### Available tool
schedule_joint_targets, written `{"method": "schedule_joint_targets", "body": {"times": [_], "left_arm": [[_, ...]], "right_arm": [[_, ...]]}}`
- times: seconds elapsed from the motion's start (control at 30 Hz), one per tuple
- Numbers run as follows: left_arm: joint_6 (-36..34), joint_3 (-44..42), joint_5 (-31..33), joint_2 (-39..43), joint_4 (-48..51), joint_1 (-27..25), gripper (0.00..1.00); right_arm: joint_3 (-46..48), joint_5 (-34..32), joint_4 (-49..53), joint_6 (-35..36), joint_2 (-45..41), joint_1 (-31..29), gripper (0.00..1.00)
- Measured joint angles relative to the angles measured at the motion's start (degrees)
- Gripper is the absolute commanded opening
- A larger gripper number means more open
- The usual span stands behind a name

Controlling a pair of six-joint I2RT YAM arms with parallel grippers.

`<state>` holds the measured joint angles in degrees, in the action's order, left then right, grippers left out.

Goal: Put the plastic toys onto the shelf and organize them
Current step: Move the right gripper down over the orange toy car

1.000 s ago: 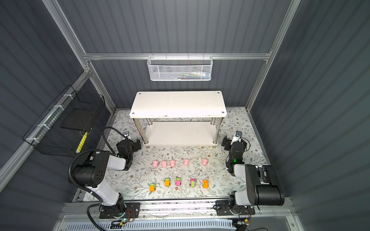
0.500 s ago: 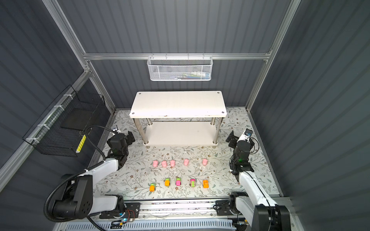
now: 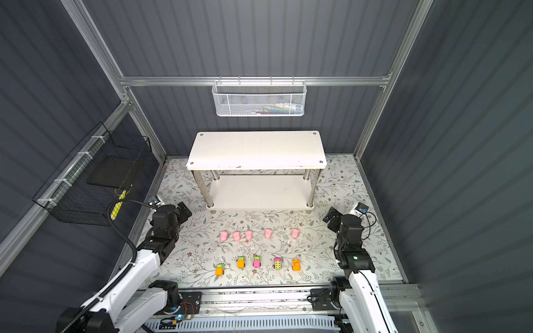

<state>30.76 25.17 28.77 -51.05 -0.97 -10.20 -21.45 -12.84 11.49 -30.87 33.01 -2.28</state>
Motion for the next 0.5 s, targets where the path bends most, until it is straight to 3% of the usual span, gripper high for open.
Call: {"method": "schedule_joint_targets", "body": {"times": [0.23, 0.5], "left_arm": [[4.57, -1.46, -1.73, 8.22, 9.31, -2.12, 0.93], [6.36, -2.78, -1.84, 6.82, 10.49, -2.16, 0.93]], "right_arm": [[-0.22, 0.0, 11.17, -6.71, 0.11, -12.85, 0.99], [-2.56, 2.82, 19.43, -12.24, 2.01, -26.97, 0.96]]}}
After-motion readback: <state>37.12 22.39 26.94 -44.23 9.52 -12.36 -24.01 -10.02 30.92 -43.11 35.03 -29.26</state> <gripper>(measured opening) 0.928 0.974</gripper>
